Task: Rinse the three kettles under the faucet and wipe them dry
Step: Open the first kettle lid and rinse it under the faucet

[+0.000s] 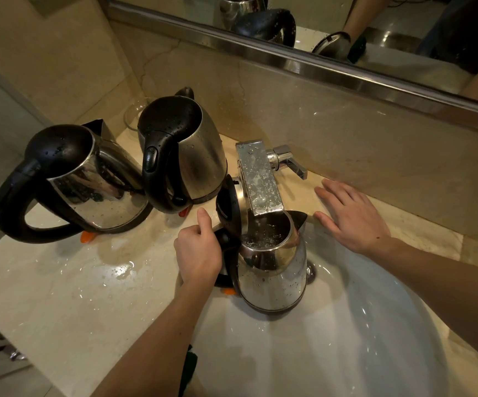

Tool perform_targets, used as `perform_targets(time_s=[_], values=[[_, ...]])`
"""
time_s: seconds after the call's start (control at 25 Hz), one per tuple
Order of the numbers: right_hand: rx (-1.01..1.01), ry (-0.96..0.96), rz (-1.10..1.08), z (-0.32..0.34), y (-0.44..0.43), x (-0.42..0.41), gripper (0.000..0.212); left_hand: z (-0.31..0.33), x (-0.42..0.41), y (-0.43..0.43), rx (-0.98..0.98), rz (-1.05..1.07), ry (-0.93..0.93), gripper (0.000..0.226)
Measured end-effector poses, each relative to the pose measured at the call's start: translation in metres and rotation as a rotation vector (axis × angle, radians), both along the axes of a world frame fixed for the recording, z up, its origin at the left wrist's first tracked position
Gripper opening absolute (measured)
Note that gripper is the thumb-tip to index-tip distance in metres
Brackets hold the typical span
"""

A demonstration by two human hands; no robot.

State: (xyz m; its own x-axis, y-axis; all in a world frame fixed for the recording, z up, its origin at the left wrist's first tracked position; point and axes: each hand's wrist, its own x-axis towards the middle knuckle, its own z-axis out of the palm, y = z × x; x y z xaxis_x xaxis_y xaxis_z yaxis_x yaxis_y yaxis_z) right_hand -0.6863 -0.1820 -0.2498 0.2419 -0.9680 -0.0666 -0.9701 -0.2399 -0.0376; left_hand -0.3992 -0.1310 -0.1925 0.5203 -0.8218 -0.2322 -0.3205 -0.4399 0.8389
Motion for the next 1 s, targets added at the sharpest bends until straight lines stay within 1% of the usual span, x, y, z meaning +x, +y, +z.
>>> perform_targets(time_s=[1.0], values=[[0.001,-0.007,-0.005,0.0008,-0.0002,0.0003,0.067,-0.0013,0.0004,0.0013,0.0,-0.009,-0.007,0.062]])
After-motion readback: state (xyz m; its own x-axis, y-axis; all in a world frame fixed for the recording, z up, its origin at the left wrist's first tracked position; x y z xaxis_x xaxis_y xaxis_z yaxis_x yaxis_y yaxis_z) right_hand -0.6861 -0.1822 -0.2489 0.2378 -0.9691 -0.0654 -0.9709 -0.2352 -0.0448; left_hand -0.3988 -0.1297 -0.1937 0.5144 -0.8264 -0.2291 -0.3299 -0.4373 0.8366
